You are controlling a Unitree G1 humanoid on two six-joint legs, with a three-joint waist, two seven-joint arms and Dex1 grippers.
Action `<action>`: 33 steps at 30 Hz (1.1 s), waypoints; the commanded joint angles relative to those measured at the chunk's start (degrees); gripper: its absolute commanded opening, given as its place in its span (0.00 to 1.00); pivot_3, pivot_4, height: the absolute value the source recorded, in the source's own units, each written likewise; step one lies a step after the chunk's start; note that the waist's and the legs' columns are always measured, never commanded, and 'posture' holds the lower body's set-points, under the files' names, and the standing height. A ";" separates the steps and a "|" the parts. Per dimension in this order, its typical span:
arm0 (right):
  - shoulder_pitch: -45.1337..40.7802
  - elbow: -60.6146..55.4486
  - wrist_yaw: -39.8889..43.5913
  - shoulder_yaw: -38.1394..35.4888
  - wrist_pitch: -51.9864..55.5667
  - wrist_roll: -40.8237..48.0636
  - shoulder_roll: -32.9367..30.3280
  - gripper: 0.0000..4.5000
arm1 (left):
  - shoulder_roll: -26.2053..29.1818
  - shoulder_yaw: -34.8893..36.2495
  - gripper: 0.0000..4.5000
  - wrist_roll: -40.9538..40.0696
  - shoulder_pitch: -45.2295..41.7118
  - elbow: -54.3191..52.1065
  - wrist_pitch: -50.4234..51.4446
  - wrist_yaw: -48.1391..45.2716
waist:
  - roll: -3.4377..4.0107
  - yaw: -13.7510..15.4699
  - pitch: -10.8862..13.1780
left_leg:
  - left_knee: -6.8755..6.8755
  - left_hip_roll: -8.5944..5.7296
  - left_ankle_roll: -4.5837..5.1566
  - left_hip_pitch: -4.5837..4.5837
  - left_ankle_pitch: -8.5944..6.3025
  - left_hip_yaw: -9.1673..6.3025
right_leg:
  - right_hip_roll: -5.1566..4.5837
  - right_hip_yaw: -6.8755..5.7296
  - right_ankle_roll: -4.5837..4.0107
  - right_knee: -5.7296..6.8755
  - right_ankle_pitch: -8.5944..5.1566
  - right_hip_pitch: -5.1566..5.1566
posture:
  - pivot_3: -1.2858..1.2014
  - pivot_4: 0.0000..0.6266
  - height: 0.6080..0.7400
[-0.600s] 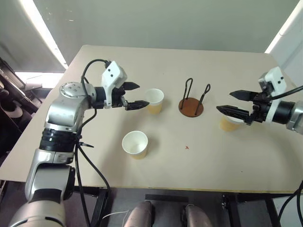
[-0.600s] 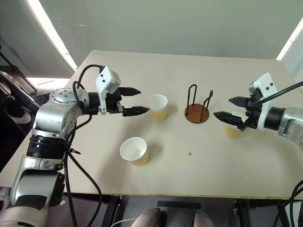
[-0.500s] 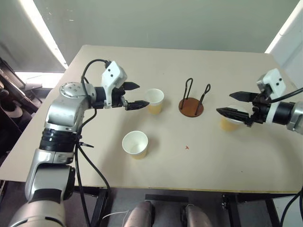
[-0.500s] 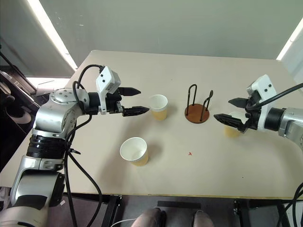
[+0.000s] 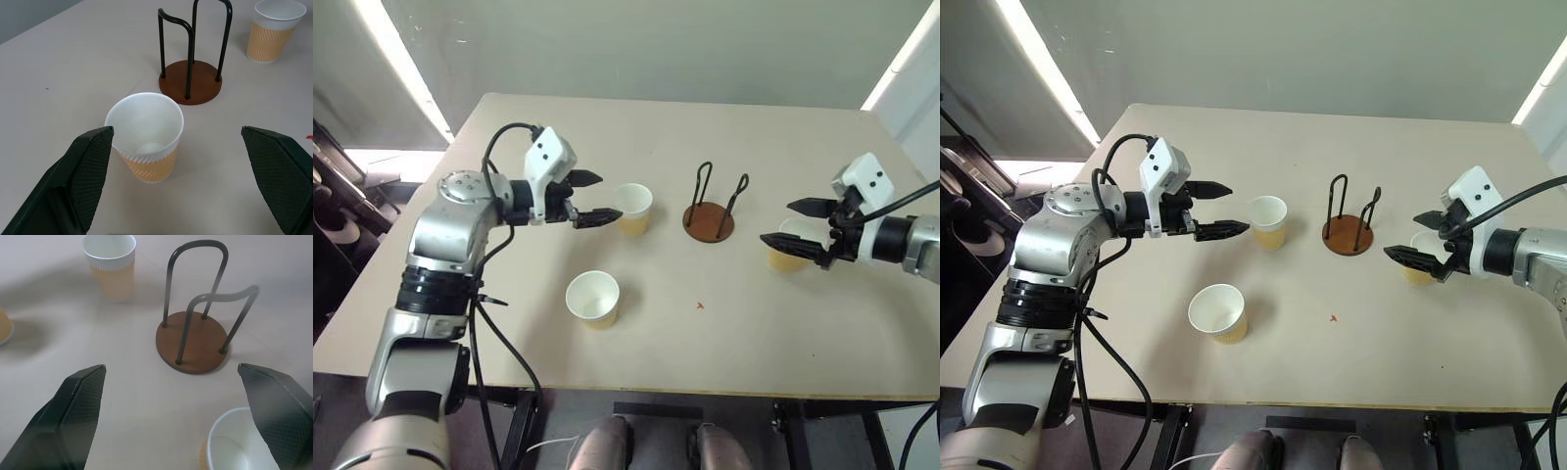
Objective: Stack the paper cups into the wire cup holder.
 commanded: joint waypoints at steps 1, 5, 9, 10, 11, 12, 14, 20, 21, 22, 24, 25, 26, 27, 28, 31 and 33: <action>-1.67 0.81 -0.34 0.46 -1.37 -1.41 0.26 0.99 | -0.02 1.04 1.00 -0.57 -1.26 -0.69 -0.66 0.11 | 0.00 0.00 0.00 | 0.00 0.00 0.00 0.00 0.00 0.00 | 0.00 0.00 0.00 0.00 0.00 0.00 | 0.52 0.24 1.00; -3.10 2.71 -0.51 3.20 -2.12 -3.26 1.54 0.99 | 0.02 0.84 1.00 -0.33 -1.35 -0.48 -0.84 -0.24 | 0.00 -0.04 0.00 | -0.01 0.00 0.00 0.00 0.00 0.00 | 0.00 0.00 0.00 0.00 0.00 -0.01 | 0.52 0.24 1.00; -4.36 5.33 -0.43 7.27 -3.68 -6.38 3.30 0.99 | -0.38 0.73 1.00 -0.26 -1.50 -0.37 -0.98 -0.12 | 0.00 -0.06 0.00 | 0.01 0.00 0.00 0.00 0.00 0.00 | 0.00 0.00 0.00 0.00 0.00 -0.01 | 0.52 0.24 1.00; -4.97 6.36 -0.44 8.48 -4.25 -7.41 3.92 0.99 | -0.45 0.72 1.00 -0.27 -1.50 -0.39 -1.00 -0.11 | 0.00 -0.05 0.00 | 0.01 0.00 0.00 0.00 0.00 0.00 | 0.00 0.00 0.00 0.00 0.00 -0.01 | 0.52 0.24 1.00; -5.59 7.27 -0.42 9.36 -4.65 -8.18 4.49 0.99 | -0.47 0.72 1.00 -0.27 -1.48 -0.40 -1.01 -0.13 | 0.00 -0.08 0.00 | 0.01 0.00 0.00 0.00 0.00 0.00 | 0.00 0.00 0.00 0.00 0.00 -0.01 | 0.52 0.24 1.00; -6.31 8.21 -0.33 10.16 -5.08 -8.95 5.06 0.99 | -0.38 0.68 1.00 -0.18 -1.40 -0.42 -1.05 -0.16 | 0.00 -0.08 0.00 | 0.01 0.00 0.00 0.00 0.00 0.00 | 0.00 0.00 0.01 0.00 0.01 -0.01 | 0.52 0.24 1.00; -7.76 10.15 -0.08 11.48 -6.01 -10.39 6.07 0.99 | -0.23 0.76 1.00 -0.10 -1.36 -0.41 -1.08 -0.20 | 0.00 -0.10 0.00 | 0.01 0.01 0.01 0.00 0.00 0.00 | 0.00 0.00 0.01 0.00 0.01 -0.02 | 0.52 0.24 1.00; -12.25 16.96 0.19 15.08 -9.63 -15.35 9.21 0.99 | -0.19 0.98 1.00 -0.14 -1.27 -0.72 -0.84 0.02 | 0.00 -0.14 0.00 | 0.00 0.01 0.01 0.00 0.01 0.00 | 0.00 -0.01 0.01 -0.01 0.01 -0.02 | 0.52 0.24 1.00; -13.14 18.11 0.22 15.55 -10.05 -16.00 9.89 0.99 | -0.18 1.01 1.00 -0.16 -1.23 -0.79 -0.77 0.04 | 0.00 -0.17 0.00 | 0.00 0.01 0.01 0.00 0.01 0.00 | 0.00 -0.01 0.01 -0.01 0.01 -0.02 | 0.52 0.24 1.00; -13.71 18.88 0.35 15.80 -10.34 -16.52 10.34 0.99 | -0.17 1.03 1.00 -0.19 -1.20 -0.89 -0.69 0.05 | 0.00 -0.20 0.00 | 0.00 0.01 0.01 0.00 0.01 0.00 | 0.00 -0.01 0.01 -0.01 0.01 -0.03 | 0.52 0.24 1.00; -14.74 20.42 0.66 16.36 -11.11 -17.55 11.43 0.99 | -0.16 1.06 1.00 -0.24 -1.17 -1.04 -0.53 0.06 | 0.00 -0.18 0.00 | -0.01 0.01 0.01 0.00 0.01 -0.01 | 0.00 -0.02 0.01 0.00 0.01 -0.04 | 0.52 0.24 1.00; -15.18 21.12 0.81 16.61 -11.47 -18.06 11.91 0.99 | -0.14 1.07 1.00 -0.25 -1.16 -1.08 -0.49 0.07 | 0.00 -0.15 0.00 | -0.03 0.01 0.01 0.00 0.01 -0.01 | 0.00 -0.03 0.01 -0.01 0.01 -0.04 | 0.52 0.24 1.00; -15.57 21.75 0.96 16.84 -11.84 -18.51 12.35 0.99 | -0.14 1.07 1.00 -0.25 -1.16 -1.09 -0.47 0.09 | 0.00 -0.13 0.00 | -0.03 0.01 0.01 -0.01 0.01 -0.01 | 0.00 -0.04 0.01 -0.01 0.01 -0.04 | 0.52 0.24 1.00; -15.98 22.50 1.06 17.11 -12.30 -19.01 12.76 0.99 | -0.11 1.07 1.00 -0.23 -1.14 -1.13 -0.47 0.11 | 0.00 -0.10 0.00 | -0.02 0.01 0.01 -0.02 0.01 -0.02 | 0.00 -0.04 0.01 -0.02 0.01 -0.04 | 0.52 0.24 1.00; -16.29 23.11 1.23 17.29 -12.68 -19.48 13.09 0.99 | -0.09 1.07 1.00 -0.22 -1.11 -1.19 -0.45 0.14 | 0.00 -0.11 0.00 | -0.03 0.01 0.01 -0.03 0.01 -0.02 | 0.00 -0.04 0.01 -0.04 0.01 -0.04 | 0.52 0.24 1.00; -17.23 25.09 1.86 17.40 -13.82 -20.82 13.78 0.99 | 0.00 1.13 1.00 -0.19 -1.04 -1.18 -0.44 0.22 | 0.00 -0.11 0.00 | -0.03 0.01 0.01 -0.03 0.01 -0.02 | 0.00 -0.05 0.01 -0.04 0.01 -0.04 | 0.52 0.24 1.00; -17.64 25.86 2.11 17.29 -14.17 -21.38 14.11 0.99 | 0.07 1.18 1.00 -0.25 -0.94 -1.30 -0.36 0.20 | 0.00 -0.12 0.00 | -0.04 0.01 0.01 -0.03 0.01 -0.03 | 0.00 -0.05 0.01 -0.04 0.01 -0.04 | 0.52 0.24 1.00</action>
